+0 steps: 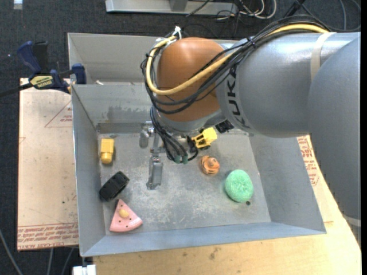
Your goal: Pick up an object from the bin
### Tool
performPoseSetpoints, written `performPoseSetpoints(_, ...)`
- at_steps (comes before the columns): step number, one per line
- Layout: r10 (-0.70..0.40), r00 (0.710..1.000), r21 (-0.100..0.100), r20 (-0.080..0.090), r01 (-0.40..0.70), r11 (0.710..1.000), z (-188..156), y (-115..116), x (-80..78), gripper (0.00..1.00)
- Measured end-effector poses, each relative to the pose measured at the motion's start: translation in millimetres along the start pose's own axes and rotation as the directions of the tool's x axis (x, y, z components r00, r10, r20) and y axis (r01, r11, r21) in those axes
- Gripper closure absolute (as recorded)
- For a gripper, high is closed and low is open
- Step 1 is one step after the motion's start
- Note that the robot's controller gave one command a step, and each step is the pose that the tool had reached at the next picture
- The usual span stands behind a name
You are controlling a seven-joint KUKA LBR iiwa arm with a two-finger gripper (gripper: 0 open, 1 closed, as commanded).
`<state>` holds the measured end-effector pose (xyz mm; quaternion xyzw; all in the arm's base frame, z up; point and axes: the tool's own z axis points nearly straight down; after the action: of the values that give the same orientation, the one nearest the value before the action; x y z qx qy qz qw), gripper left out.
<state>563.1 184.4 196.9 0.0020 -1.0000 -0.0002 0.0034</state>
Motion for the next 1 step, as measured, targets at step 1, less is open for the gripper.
performPoseSetpoints(1, 0.003, 1.000, -0.001, 0.008, -0.003, 1.000, -4.8, -0.9, -1.8, 0.00)
